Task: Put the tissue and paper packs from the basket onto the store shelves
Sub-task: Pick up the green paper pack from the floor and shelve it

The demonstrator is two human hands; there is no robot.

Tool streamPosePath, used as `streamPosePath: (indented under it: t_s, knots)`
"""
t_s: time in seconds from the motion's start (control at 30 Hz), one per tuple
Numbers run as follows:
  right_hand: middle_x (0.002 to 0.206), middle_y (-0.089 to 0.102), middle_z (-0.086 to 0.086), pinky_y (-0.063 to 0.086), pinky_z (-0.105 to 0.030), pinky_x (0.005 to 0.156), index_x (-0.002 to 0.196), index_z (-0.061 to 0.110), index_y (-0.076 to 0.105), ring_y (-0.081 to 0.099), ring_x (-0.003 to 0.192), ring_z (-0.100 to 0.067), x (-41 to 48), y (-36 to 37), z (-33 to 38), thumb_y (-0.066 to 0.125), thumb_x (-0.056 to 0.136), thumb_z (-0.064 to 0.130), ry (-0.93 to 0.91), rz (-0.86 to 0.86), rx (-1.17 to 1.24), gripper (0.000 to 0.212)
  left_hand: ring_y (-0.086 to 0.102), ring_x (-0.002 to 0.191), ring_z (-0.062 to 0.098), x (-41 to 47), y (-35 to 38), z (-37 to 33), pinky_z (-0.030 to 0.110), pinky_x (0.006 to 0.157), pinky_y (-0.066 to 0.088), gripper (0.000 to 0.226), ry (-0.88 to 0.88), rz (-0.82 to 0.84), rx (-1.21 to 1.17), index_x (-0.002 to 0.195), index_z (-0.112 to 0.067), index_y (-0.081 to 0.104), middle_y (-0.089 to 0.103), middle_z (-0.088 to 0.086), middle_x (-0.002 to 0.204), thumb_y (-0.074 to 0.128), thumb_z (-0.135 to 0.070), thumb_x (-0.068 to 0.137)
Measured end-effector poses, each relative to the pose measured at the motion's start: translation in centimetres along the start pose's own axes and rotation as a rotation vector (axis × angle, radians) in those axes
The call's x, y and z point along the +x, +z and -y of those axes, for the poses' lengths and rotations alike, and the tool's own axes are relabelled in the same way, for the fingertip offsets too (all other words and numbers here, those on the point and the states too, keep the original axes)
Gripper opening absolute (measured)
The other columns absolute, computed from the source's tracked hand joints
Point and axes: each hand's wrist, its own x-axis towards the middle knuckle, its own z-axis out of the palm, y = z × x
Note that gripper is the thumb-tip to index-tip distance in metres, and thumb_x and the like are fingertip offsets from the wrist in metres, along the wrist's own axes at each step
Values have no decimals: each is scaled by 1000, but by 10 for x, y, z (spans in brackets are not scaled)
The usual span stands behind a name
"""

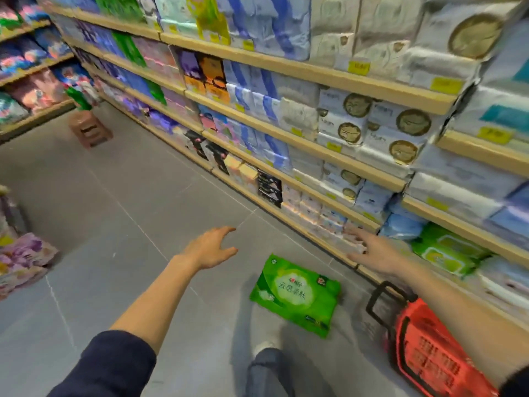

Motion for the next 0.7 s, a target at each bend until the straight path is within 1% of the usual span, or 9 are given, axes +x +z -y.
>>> streamPosePath:
  t_s: [0.13,0.23,0.3,0.4,0.47,0.53,0.57,0.63,0.7]
  knots:
    - [130,54,-15,33,-24,78,137,10,37,52,117,-28,16,11,8,58,74,41,177,-60,67,74,43,128,29,65,-18,13,34,102,36,61,109,106,15,142,-18,32,40,13,144,56,-34,88]
    - [134,51,-15,38,-30,90,138,8,35,49,121,-29,20,23,12,59,73,42,284,-87,135,77,43,129,29,107,-20,24,35,104,37,61,198,182,37,141,-17,34,40,12,145,58,-35,87]
    - [134,51,-18,36,-32,96,138,7,35,49,122,-30,21,36,12,57,73,43,313,-91,162,77,43,128,29,129,-14,29,34,102,37,60,236,236,35,141,-16,35,40,12,145,58,-32,88]
    - [131,53,-21,36,-31,97,132,3,43,51,120,-31,20,58,10,42,57,59,364,-102,201,93,45,126,29,154,5,35,33,99,39,60,262,311,35,141,-17,35,42,13,143,58,-32,88]
    - [126,55,-23,38,-32,93,131,3,44,53,116,-33,18,73,5,40,54,60,429,-95,227,96,46,125,29,169,21,41,36,100,40,62,255,376,60,143,-23,32,42,12,142,57,-36,88]
    - [127,54,-23,36,-29,91,131,1,43,53,116,-34,21,87,0,55,66,49,495,-96,235,82,46,125,30,182,38,46,37,101,40,64,255,435,59,144,-24,29,42,12,142,57,-36,88]
    - [129,53,-23,34,-28,92,132,1,41,52,118,-34,25,94,-6,63,74,35,529,-91,236,71,46,124,30,189,48,49,37,100,39,64,253,456,53,144,-23,29,42,13,142,57,-35,88]
    - [131,51,-23,31,-26,91,134,0,39,51,118,-34,32,108,-17,66,80,13,567,-81,258,62,47,123,31,200,66,54,37,99,39,65,241,483,44,144,-22,28,43,15,141,57,-33,88]
    - [135,48,-22,30,-25,94,135,1,37,48,123,-33,44,122,-29,66,80,9,595,-53,281,62,47,121,31,212,86,61,35,99,38,66,227,512,49,145,-22,26,42,15,141,57,-33,89]
